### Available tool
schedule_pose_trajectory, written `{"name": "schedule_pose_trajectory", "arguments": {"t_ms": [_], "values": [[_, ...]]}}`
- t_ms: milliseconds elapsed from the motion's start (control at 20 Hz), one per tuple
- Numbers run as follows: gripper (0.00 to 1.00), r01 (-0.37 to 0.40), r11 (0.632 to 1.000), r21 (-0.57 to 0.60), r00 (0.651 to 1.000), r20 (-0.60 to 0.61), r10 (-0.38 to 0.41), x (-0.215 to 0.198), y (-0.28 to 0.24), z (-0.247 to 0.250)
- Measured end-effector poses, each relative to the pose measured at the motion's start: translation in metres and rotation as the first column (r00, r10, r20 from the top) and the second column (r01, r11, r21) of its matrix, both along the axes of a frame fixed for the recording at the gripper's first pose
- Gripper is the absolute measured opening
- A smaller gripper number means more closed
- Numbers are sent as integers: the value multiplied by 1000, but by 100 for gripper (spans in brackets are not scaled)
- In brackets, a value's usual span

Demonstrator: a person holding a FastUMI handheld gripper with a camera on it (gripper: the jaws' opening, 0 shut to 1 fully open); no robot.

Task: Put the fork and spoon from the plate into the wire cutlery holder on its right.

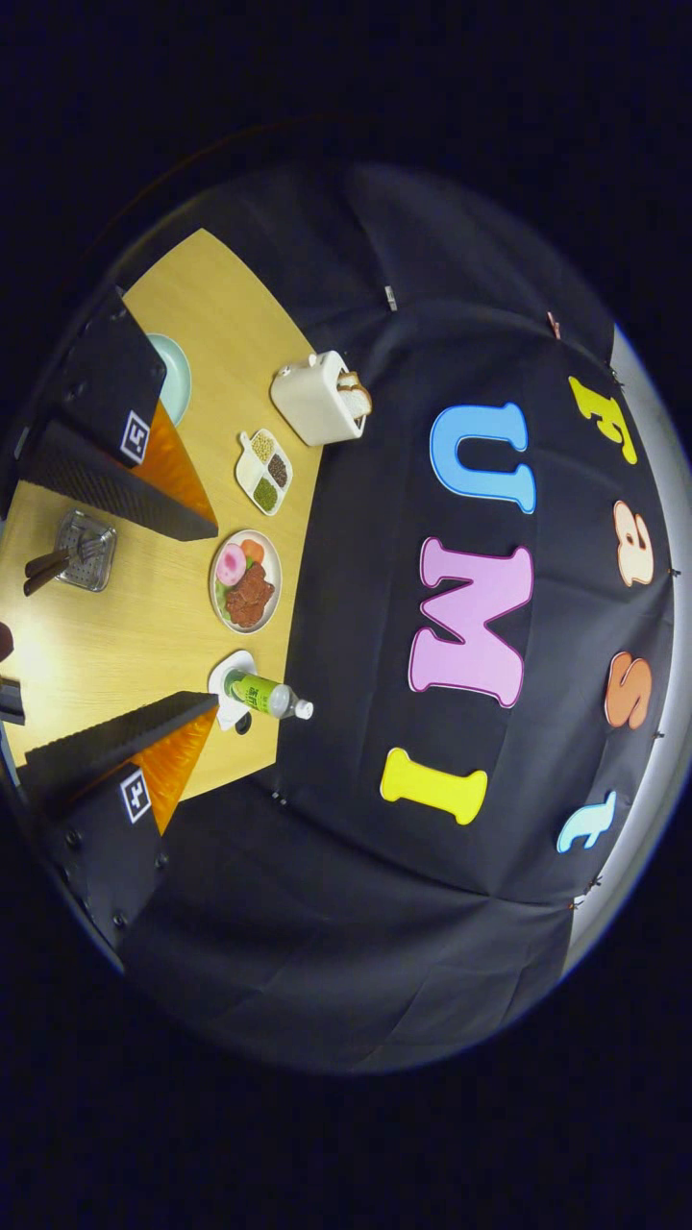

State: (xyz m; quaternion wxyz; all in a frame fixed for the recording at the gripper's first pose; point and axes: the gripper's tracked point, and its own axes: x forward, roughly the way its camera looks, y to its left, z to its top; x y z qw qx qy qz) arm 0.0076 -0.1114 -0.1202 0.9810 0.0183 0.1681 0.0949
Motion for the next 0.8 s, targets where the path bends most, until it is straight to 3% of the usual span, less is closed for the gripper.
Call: {"name": "schedule_pose_trajectory", "arguments": {"t_ms": [800], "values": [[98, -116, 993, 2, 993, 37, 115, -1, -7, -2]]}}
